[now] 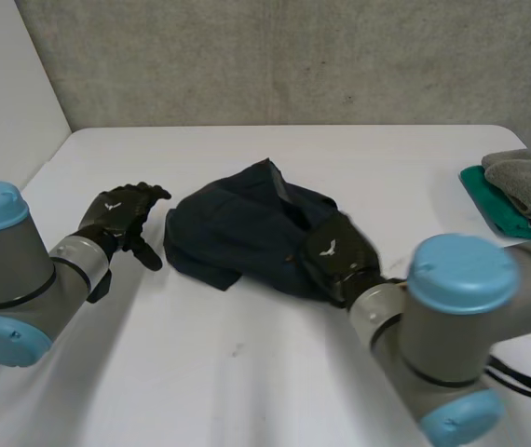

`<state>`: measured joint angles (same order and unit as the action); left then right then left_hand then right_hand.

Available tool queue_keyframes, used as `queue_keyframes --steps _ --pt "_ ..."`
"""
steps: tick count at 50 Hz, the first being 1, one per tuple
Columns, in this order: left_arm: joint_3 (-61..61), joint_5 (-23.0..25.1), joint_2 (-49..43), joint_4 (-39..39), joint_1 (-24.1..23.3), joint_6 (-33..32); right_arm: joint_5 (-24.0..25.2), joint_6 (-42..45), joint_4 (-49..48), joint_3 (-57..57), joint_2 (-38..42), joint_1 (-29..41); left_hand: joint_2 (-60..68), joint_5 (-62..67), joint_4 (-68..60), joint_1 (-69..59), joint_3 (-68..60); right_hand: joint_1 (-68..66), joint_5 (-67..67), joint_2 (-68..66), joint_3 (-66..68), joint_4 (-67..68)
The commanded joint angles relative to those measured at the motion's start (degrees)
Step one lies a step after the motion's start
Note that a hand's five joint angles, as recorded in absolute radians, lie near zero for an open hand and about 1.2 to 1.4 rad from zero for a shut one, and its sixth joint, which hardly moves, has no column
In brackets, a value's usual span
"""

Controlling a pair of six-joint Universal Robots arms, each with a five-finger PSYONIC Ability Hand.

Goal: Fold the laundry.

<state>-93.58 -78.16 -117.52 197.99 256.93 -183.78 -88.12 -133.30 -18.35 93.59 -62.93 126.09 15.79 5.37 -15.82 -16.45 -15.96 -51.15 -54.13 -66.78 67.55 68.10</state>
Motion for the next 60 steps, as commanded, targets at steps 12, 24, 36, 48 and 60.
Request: queue_keyframes --steps 12,24,36,48,60 --pt "-2.4 0.4 1.2 -0.2 -1.7 -0.1 2.3 -1.1 31.6 10.1 -18.0 -11.4 2.5 2.9 -2.5 -1.8 -2.3 14.4 27.4 30.1 -30.8 -31.4" --pt "-3.0 0.8 1.4 -0.6 -4.2 -0.9 10.2 -19.4 25.8 -4.1 -19.4 -11.3 3.3 3.8 -3.3 -2.7 -3.2 29.5 42.4 45.1 -45.8 -46.4" --pt "-1.9 0.7 -0.2 -0.5 -6.3 -1.0 11.5 -19.9 29.8 -22.6 3.1 -6.2 9.4 9.8 -9.4 -8.7 -9.2 35.0 48.0 50.6 -51.4 -52.0" --pt "1.0 0.0 -4.1 -0.7 -9.4 -0.8 12.5 -20.0 32.6 -30.5 15.4 -4.2 14.8 15.2 -14.8 -14.1 -14.6 30.0 43.0 45.6 -46.4 -46.9" --pt "-1.2 -0.7 -0.9 -1.0 -9.3 -0.1 11.1 -19.9 32.6 -36.9 16.6 -3.9 8.4 8.8 -8.4 -7.7 -8.2 -28.8 -15.9 -13.2 12.5 11.9"
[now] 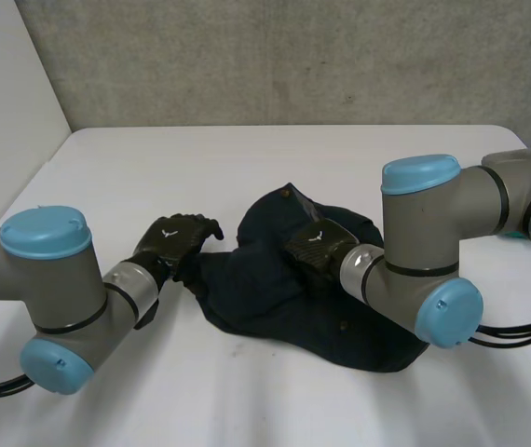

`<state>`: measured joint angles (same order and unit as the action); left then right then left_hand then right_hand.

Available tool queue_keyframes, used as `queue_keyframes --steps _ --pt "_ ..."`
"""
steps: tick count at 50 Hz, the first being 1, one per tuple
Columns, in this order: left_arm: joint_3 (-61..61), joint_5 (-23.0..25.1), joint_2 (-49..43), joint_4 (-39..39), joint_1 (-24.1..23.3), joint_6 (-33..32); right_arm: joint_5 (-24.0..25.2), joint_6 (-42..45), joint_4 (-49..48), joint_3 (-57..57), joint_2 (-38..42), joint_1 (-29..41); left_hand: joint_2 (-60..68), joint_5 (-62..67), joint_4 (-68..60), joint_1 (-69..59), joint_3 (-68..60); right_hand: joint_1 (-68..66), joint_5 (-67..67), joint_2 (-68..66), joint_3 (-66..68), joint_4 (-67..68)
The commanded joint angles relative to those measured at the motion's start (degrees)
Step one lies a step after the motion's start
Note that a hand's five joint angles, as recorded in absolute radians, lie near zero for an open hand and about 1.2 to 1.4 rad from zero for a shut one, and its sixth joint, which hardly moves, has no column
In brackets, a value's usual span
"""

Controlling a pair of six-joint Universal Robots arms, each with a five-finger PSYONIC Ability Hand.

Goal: Fold the laundry.

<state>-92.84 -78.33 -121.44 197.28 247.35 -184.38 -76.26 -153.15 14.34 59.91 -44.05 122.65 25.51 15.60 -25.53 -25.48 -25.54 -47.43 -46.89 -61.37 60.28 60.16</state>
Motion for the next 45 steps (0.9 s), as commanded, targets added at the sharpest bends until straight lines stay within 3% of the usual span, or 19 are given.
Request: queue_keyframes --steps 1,7,12,21,23,24,27,29,35,45 --pt "-2.3 -0.9 4.0 -0.6 0.5 0.5 -0.7 0.0 -0.2 -3.4 -3.5 -0.5 -2.3 -2.4 2.4 2.3 2.4 -32.6 -23.1 -18.6 19.7 19.8" --pt "-3.8 -4.5 9.5 -1.4 1.5 1.7 -1.3 -0.4 -1.7 -3.2 -14.4 -0.7 -7.7 -7.8 7.7 7.7 7.7 -32.6 -23.1 -18.6 19.7 19.8" --pt "-4.4 -4.7 11.9 -2.2 2.4 5.3 -1.4 -0.6 -3.9 -2.9 -21.6 -0.7 -7.4 -7.5 7.4 7.4 7.4 -32.6 -23.1 -18.6 19.7 19.8" --pt "-4.5 -4.5 11.2 -4.3 1.1 6.8 -1.8 -0.1 -3.6 -2.1 -23.0 -0.7 -6.6 -6.6 6.6 6.5 6.6 -32.6 -23.1 -18.6 19.7 19.8" --pt "-4.5 -4.5 11.1 -4.3 0.7 6.9 -1.7 0.0 -2.7 -1.6 -22.7 -0.6 -6.2 -6.3 6.2 6.2 6.2 -30.0 -20.5 -16.0 17.1 17.2" --pt "-4.4 -4.4 11.0 -4.3 0.6 6.9 -1.6 0.0 -2.2 -1.4 -22.1 -0.5 -6.0 -6.1 6.1 6.0 6.1 -14.0 -4.5 0.0 1.1 1.2" --pt "-4.2 -4.3 10.4 -4.2 0.8 6.8 -1.6 0.0 -0.4 -0.7 -20.0 -0.4 -5.2 -5.3 5.2 5.2 5.2 17.4 26.8 31.3 -30.2 -30.1" --pt "-3.8 -4.3 10.3 -4.2 1.4 6.8 -1.6 0.0 0.6 -0.9 -17.3 -0.2 -3.5 -3.6 3.5 3.5 3.6 24.9 34.3 38.8 -37.7 -37.6" --pt "-4.1 -4.3 10.1 -4.2 1.6 6.8 -1.1 -1.0 5.5 -2.2 -9.2 0.0 -3.5 -3.6 3.5 3.5 3.6 32.1 41.6 46.1 -45.0 -44.9" --pt "-4.3 -4.3 10.1 -4.0 1.9 6.8 -1.4 -6.6 4.6 -4.9 0.0 0.2 -3.7 -3.8 3.7 3.7 3.7 30.5 39.9 44.4 -43.3 -43.2"
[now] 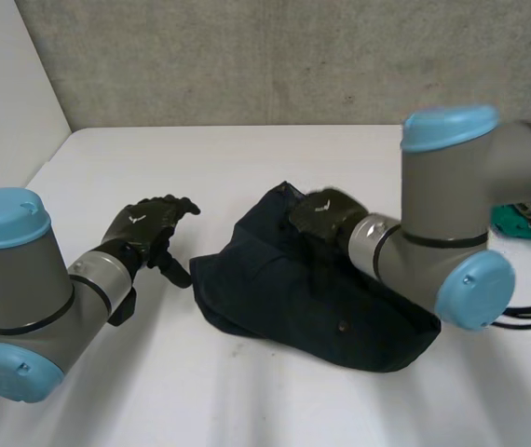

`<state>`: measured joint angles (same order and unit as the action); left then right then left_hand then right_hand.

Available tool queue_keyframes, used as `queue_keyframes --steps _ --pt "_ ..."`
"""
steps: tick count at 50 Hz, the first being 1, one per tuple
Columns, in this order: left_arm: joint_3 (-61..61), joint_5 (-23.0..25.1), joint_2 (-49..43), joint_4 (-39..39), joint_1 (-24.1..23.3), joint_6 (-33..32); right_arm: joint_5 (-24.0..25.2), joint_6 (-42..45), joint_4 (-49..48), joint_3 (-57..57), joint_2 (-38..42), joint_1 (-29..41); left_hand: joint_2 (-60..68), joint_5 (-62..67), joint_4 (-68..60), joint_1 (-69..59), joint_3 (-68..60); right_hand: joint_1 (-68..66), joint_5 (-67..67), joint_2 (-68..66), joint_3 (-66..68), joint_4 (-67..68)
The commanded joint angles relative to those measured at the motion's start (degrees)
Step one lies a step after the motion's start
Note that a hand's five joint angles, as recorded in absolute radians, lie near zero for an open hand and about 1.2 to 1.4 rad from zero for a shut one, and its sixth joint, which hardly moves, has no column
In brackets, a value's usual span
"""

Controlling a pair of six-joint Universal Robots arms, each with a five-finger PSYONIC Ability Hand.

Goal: Fold the laundry.

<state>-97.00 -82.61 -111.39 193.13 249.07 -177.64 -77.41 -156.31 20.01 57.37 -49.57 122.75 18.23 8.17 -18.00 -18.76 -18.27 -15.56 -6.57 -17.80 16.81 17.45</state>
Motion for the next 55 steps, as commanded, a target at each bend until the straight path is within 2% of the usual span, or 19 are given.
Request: queue_keyframes --steps 1,4,8,10,12,13,29,36,43,44,45,48,55 --pt "-0.1 0.0 0.0 0.1 0.2 0.0 -0.4 -3.6 -1.3 -3.2 7.0 0.4 3.6 3.7 -3.8 -3.1 -3.6 -1.6 -0.6 0.7 0.3 -0.3" --pt "-0.2 0.0 0.0 0.1 0.1 0.0 -0.5 -3.8 -1.6 -4.5 9.0 1.3 3.6 3.7 -3.8 -3.1 -3.6 -1.8 -0.7 0.5 0.5 -0.1" --pt "-0.2 0.0 0.0 0.1 0.2 0.0 -1.7 -4.2 -2.4 -5.9 10.9 1.7 3.4 3.5 -3.7 -2.9 -3.4 -11.1 -10.1 -8.9 9.9 9.2" --pt "-0.2 0.0 0.0 0.1 0.2 0.0 -2.5 -4.6 -3.9 -6.4 11.5 1.7 3.3 3.3 -3.5 -2.7 -3.2 -31.3 -30.3 -29.0 30.0 29.4" --pt "-0.2 0.0 0.0 0.1 0.2 0.0 -3.0 -5.0 -5.3 -6.6 11.4 1.7 3.3 3.3 -3.5 -2.7 -3.2 -62.1 -61.1 -59.9 60.9 60.2" --pt "-0.2 0.0 0.1 0.1 0.2 0.0 -3.5 -5.3 -6.7 -6.7 10.9 1.7 3.3 3.3 -3.5 -2.7 -3.2 -64.4 -63.4 -62.2 63.2 62.5" --pt "-0.3 0.1 5.0 -2.3 0.0 0.0 -4.1 -4.7 -8.3 -5.6 -6.6 0.7 -1.6 -1.6 1.4 2.1 1.7 -64.4 -63.4 -62.2 63.2 62.5" --pt "-0.4 0.0 4.5 -3.0 -1.0 -0.1 -3.4 -4.9 -8.3 -1.3 -10.3 -0.9 -3.5 -3.4 3.2 4.0 3.5 -64.4 -63.4 -62.2 63.2 62.5" --pt "-0.1 -0.2 0.4 -3.1 -1.5 -0.7 -3.4 -5.0 -7.7 1.8 -11.7 -0.8 -2.0 -1.9 1.7 2.5 2.0 -64.2 -63.2 -61.9 62.9 62.3" --pt "-0.1 -0.2 0.4 -3.1 -1.3 -0.7 -3.4 -5.0 -7.4 2.0 -11.4 -0.5 -1.6 -1.6 1.4 2.2 1.7 -52.3 -51.3 -50.1 51.1 50.4" --pt "-0.2 -0.3 0.3 -3.1 -1.1 -0.7 -3.4 -4.9 -6.9 2.8 -10.9 -0.3 -1.6 -1.6 1.4 2.2 1.7 -31.7 -30.7 -29.5 30.5 29.8" --pt "-0.2 -0.6 0.6 -3.1 -0.7 -0.6 -3.4 -5.2 -5.1 4.0 -8.7 -0.2 0.7 0.8 -1.0 -0.2 -0.7 -9.2 -8.2 -7.0 8.0 7.3" --pt "-1.0 -0.5 2.2 -3.4 1.0 -0.7 -3.2 -6.3 -4.3 2.5 -1.9 0.0 1.2 1.3 -1.5 -0.7 -1.2 -4.0 -2.9 -1.7 2.7 2.1"
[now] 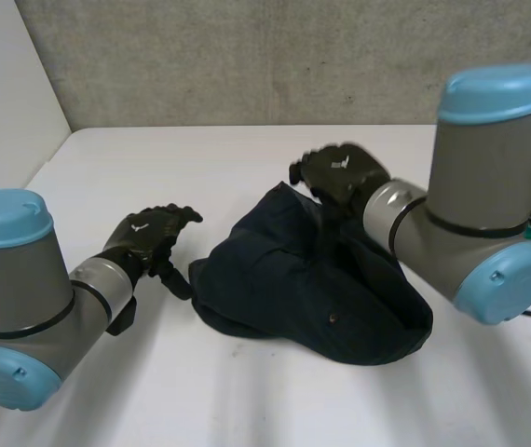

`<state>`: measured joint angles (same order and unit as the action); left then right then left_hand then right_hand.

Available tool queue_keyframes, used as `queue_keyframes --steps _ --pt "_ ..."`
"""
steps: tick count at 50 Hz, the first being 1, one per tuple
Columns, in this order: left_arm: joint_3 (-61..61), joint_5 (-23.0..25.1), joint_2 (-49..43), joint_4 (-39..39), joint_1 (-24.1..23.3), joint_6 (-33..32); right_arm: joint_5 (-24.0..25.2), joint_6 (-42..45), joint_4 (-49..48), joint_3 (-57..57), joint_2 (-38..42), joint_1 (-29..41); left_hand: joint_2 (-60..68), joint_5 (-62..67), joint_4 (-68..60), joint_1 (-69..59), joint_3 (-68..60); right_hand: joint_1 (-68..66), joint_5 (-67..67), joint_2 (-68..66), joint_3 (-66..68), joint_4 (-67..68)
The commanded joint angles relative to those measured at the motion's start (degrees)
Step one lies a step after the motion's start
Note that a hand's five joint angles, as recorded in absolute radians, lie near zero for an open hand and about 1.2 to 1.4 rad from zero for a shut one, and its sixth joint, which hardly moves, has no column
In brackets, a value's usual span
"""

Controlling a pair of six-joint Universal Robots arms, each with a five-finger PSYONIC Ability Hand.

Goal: Fold the laundry.

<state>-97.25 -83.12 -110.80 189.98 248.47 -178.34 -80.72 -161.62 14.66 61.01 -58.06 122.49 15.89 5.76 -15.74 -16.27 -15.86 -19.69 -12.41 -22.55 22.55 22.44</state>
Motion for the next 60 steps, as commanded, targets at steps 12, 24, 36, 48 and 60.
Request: queue_keyframes --steps 12,24,36,48,60 --pt "-1.5 0.2 1.6 -0.1 1.3 0.1 0.0 -10.7 1.4 -11.4 18.9 1.4 2.9 3.0 -3.1 -2.5 -2.9 -2.5 0.2 0.4 -0.4 -0.2" --pt "-1.7 0.2 1.6 -0.1 1.2 0.1 0.4 -10.7 1.5 -14.0 22.9 1.4 2.9 3.0 -3.1 -2.5 -2.9 -23.5 -20.8 -20.6 20.6 20.7" --pt "-2.1 0.2 1.7 0.0 1.2 0.1 3.6 -10.7 1.4 -13.7 22.1 1.4 3.1 3.2 -3.2 -2.7 -3.1 -60.3 -57.6 -57.5 57.4 57.6" --pt "-2.2 0.5 2.9 -0.1 1.1 0.1 3.9 -10.7 -0.1 -10.4 11.9 0.6 1.9 2.0 -2.0 -1.5 -1.9 -60.3 -57.6 -57.5 57.4 57.6" --pt "-0.9 0.5 0.0 0.3 0.4 -0.1 3.8 -10.6 -5.9 1.2 1.5 -3.7 1.7 1.9 -1.9 -1.3 -1.8 -60.3 -57.6 -57.5 57.4 57.6"
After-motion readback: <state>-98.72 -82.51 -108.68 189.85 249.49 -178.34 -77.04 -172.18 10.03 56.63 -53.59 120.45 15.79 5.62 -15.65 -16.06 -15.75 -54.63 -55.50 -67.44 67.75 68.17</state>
